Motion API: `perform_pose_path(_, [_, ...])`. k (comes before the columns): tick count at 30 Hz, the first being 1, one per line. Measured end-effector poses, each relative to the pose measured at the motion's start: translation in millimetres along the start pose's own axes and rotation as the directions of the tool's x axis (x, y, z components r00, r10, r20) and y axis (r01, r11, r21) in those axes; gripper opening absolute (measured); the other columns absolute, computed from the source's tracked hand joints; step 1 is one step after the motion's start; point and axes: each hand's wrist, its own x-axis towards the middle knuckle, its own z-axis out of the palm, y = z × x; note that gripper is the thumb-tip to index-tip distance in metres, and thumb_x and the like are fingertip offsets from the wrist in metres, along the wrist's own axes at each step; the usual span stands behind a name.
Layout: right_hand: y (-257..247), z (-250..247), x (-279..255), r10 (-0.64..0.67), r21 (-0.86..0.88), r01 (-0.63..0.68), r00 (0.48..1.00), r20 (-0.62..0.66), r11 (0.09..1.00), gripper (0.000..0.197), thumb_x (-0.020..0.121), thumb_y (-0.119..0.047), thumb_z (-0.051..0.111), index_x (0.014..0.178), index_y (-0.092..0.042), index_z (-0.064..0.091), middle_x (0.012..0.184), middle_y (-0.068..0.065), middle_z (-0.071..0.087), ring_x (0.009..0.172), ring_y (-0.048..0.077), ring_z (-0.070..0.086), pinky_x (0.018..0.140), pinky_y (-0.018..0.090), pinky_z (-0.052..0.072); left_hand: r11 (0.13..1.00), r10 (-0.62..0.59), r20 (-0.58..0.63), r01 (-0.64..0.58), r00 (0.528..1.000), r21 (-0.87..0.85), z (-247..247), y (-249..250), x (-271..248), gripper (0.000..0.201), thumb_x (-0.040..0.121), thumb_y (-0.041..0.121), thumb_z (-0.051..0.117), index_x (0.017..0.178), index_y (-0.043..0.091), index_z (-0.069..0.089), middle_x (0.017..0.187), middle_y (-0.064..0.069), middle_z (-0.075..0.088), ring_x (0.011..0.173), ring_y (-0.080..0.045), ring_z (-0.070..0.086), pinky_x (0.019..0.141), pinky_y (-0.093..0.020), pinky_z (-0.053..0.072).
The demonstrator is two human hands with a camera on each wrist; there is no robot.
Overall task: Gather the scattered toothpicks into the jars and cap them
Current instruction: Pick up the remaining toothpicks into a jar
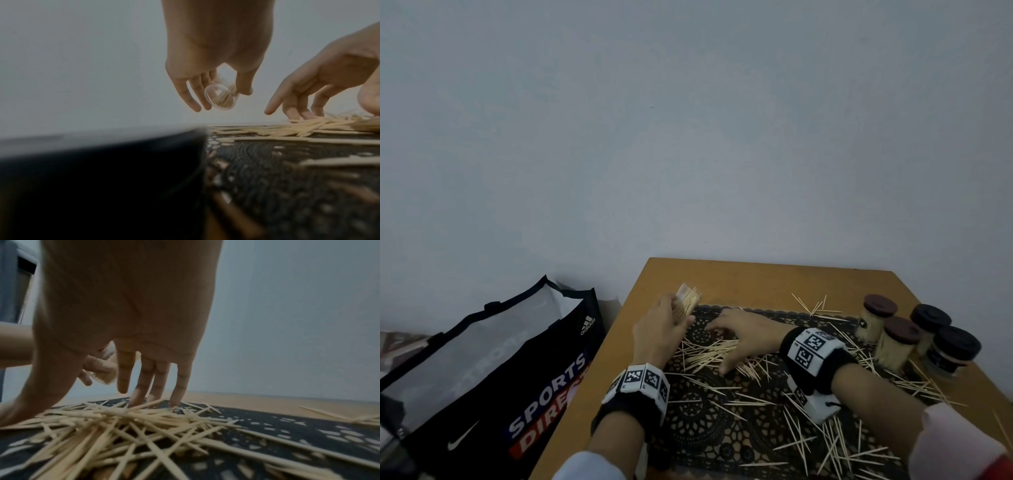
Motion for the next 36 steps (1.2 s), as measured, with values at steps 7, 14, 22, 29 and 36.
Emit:
perform_pose_path(7, [4, 4, -8, 0.068, -0.077, -0.064, 0.996, 0.057, 0.995, 0.088, 0.073, -0.052, 0.076, 0.145, -0.017, 0.041, 0.137, 0.002, 0.039, 0.126, 0.019, 0.035, 0.106, 0.035, 0.034, 1.0, 0.008, 0.022, -0.008, 1.0, -0.005, -2, 2, -1, 0.052, 0.089, 0.054, 0.06, 0.13, 0.023, 0.046, 0.125, 0.006, 0.06, 0.105, -0.014, 0.06, 0.082, -0.033, 0.052])
perform_pose_path(14, [5, 3, -9, 0.033, -0.015, -0.034, 0.999, -0.042, 0.999, 0.038, 0.079, -0.032, 0.077, 0.113, -0.016, 0.071, 0.109, -0.001, 0.063, 0.096, 0.014, 0.054, 0.081, 0.029, 0.045, 1.0, 0.023, 0.045, -0.023, 0.999, -0.004, -3, 3, -1, 0.053, 0.089, 0.053, 0.06, 0.131, 0.023, 0.046, 0.125, 0.004, 0.06, 0.107, -0.016, 0.06, 0.084, -0.034, 0.052])
perform_pose_path(22, [0, -1, -11, 0.016, -0.095, -0.022, 0.998, -0.065, 0.995, 0.019, 0.085, -0.023, 0.068, 0.099, -0.011, 0.072, 0.095, 0.004, 0.069, 0.086, 0.019, 0.061, 0.08, 0.037, 0.051, 0.989, 0.147, 0.141, -0.142, 0.979, -0.044, 4, 2, 0, 0.047, 0.087, 0.051, 0.065, 0.123, 0.025, 0.05, 0.12, 0.008, 0.062, 0.101, -0.011, 0.061, 0.084, -0.033, 0.053])
perform_pose_path(29, [-6, 2, -7, 0.011, -0.238, -0.015, 1.0, -0.017, 0.971, 0.017, 0.091, -0.017, 0.058, 0.098, -0.002, 0.06, 0.102, 0.012, 0.061, 0.095, 0.026, 0.057, 0.08, 0.037, 0.046, 0.985, 0.172, 0.13, -0.166, 0.977, -0.052, 7, -2, 2, 0.051, 0.085, 0.052, 0.067, 0.124, 0.022, 0.053, 0.119, 0.006, 0.062, 0.102, -0.012, 0.06, 0.084, -0.033, 0.052])
perform_pose_path(36, [-8, 4, -13, 0.05, -0.157, -0.043, 0.998, 0.042, 0.987, 0.027, 0.096, -0.014, 0.05, 0.119, 0.001, 0.05, 0.123, 0.017, 0.052, 0.113, 0.029, 0.051, 0.093, 0.033, 0.039, 0.985, 0.168, 0.14, -0.162, 0.976, -0.054, 8, -1, 3, 0.051, 0.083, 0.052, 0.069, 0.122, 0.023, 0.054, 0.117, 0.005, 0.063, 0.101, -0.012, 0.061, 0.087, -0.036, 0.053])
